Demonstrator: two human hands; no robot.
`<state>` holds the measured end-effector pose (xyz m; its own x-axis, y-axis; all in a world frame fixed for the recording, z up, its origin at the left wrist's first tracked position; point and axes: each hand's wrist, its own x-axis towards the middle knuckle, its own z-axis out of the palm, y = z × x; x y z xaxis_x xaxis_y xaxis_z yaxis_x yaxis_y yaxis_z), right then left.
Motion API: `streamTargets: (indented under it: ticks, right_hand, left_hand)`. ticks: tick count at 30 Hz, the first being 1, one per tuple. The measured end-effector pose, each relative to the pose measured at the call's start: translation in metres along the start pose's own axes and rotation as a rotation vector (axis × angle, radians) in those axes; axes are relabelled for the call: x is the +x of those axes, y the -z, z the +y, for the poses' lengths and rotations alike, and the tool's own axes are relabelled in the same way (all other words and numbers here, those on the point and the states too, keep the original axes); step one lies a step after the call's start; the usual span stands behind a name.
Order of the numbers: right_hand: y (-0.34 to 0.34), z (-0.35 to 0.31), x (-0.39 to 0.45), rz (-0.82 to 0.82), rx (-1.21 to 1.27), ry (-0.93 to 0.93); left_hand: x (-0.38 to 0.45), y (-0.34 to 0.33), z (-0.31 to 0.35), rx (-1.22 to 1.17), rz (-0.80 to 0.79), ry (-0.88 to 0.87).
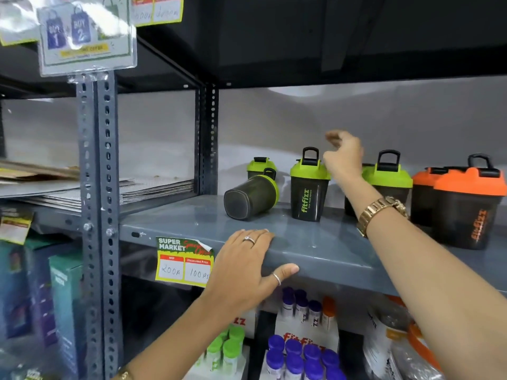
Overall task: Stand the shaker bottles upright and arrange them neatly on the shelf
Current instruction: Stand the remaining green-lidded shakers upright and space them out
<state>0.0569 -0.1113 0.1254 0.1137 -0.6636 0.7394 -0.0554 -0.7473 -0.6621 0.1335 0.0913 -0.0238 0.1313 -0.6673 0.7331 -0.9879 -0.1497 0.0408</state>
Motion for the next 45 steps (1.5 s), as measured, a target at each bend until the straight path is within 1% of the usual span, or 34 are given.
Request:
streamTargets:
  ticks: [1,2,3,5,7,9,12,17,19,22,23,25,28,31,35,38,42,45]
  right_hand:
    - [-0.002,-0.003,-0.004,0.072,-0.027,0.092]
    - [-0.004,-0.008,-0.008,0.111,-0.055,0.185]
    - [-0.008,-0.013,-0.011,0.116,-0.082,0.262]
    - [-0.019,-0.024,-0.017,0.054,-0.151,0.342]
    - [-0.032,-0.032,-0.020,-0.065,-0.271,0.318]
    - [-0.046,-0.037,-0.023,-0.218,-0.406,0.224]
    - [-0.064,-0.037,-0.029,-0.392,-0.471,0.084]
    - [-0.085,-0.029,-0.034,-0.503,-0.495,-0.052]
    - [-0.092,-0.027,-0.038,-0.575,-0.427,-0.201]
    - [-0.097,-0.027,-0.045,-0.664,-0.146,-0.563]
    - [-0.098,-0.027,-0.046,-0.680,-0.103,-0.617]
    - [-0.099,-0.027,-0.044,-0.705,-0.063,-0.650]
    - [-0.098,-0.030,-0.041,-0.726,0.034,-0.636]
    - [-0.098,-0.034,-0.037,-0.648,0.066,-0.525]
    - [-0.100,-0.035,-0.036,-0.568,0.021,-0.352]
    - [-0.101,-0.030,-0.035,-0.539,-0.072,-0.234]
    - [-0.097,-0.028,-0.035,-0.587,-0.143,-0.165]
    - [-0.096,-0.026,-0.037,-0.580,-0.178,-0.144]
  left_hand:
    - [0.000,0.001,-0.004,0.003,0.008,0.012]
    - [-0.001,0.003,-0.008,0.013,0.011,0.024]
    - [-0.001,0.005,-0.012,0.031,0.006,0.032]
    - [-0.002,0.009,-0.020,0.072,-0.007,0.039]
    - [-0.004,0.012,-0.026,0.126,-0.023,0.042]
    - [-0.006,0.015,-0.032,0.176,-0.042,0.049]
    - [-0.008,0.020,-0.041,0.204,-0.046,0.057]
    - [-0.013,0.021,-0.050,0.199,-0.065,0.064]
    - [-0.014,0.019,-0.050,0.188,-0.061,0.078]
    - [-0.013,0.018,-0.050,0.199,-0.063,0.086]
    - [-0.014,0.018,-0.051,0.201,-0.060,0.084]
    - [-0.014,0.017,-0.051,0.192,-0.053,0.082]
    - [-0.014,0.016,-0.050,0.177,-0.043,0.078]
    - [-0.014,0.016,-0.051,0.169,-0.032,0.079]
    - [-0.015,0.016,-0.050,0.167,-0.032,0.078]
    - [-0.015,0.017,-0.050,0.167,-0.034,0.080]
    - [-0.015,0.016,-0.050,0.158,-0.037,0.083]
    - [-0.015,0.016,-0.050,0.154,-0.038,0.086]
